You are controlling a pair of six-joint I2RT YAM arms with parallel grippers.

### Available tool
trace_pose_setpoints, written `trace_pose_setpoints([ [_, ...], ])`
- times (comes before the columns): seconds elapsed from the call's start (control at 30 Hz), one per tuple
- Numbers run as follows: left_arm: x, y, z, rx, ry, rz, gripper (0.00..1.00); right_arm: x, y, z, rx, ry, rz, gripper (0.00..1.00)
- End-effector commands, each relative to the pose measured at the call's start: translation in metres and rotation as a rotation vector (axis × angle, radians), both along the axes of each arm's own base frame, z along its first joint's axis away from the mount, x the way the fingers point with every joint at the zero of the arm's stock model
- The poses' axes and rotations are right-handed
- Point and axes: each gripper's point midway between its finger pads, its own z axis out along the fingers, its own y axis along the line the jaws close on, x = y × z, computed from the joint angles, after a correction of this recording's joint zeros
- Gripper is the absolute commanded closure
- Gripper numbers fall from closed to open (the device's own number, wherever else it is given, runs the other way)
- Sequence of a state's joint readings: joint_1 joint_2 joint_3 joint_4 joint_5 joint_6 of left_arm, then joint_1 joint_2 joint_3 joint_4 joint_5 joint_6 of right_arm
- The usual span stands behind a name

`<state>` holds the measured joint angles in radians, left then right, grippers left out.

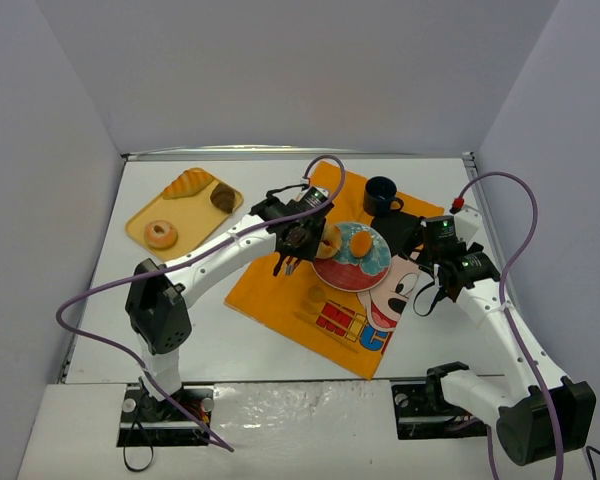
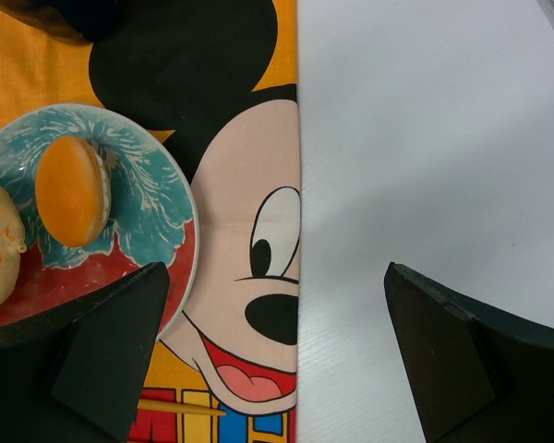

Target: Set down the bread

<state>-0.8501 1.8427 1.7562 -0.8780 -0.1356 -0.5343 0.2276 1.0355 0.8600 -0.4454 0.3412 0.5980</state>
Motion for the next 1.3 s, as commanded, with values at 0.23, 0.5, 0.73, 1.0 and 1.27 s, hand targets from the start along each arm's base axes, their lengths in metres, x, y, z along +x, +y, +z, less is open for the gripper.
trace_pose_setpoints([
  [0.23,0.006,-0.023,0.023,-0.037,-0.065,-0.024,1.0,0.005,-0.003,0.012,0.002,-0.047,-0.014,0.0],
  [0.5,0.001,-0.027,0.014,-0.014,-0.05,-0.049,0.83,0.005,-0.003,0.011,0.002,-0.046,-0.012,0.0],
  [0.73,-0.001,-0.026,0.023,-0.011,-0.071,-0.06,0.48,0.005,-0.002,0.011,0.004,-0.043,-0.01,0.0],
  [1.0,-0.001,-0.023,0.04,-0.028,-0.108,-0.06,0.36,0.006,-0.002,0.01,0.004,-0.038,-0.009,0.0],
  [1.27,-0.001,-0.016,0.064,-0.047,-0.155,-0.046,0.36,0.006,-0.002,0.008,0.004,-0.033,-0.009,0.0],
])
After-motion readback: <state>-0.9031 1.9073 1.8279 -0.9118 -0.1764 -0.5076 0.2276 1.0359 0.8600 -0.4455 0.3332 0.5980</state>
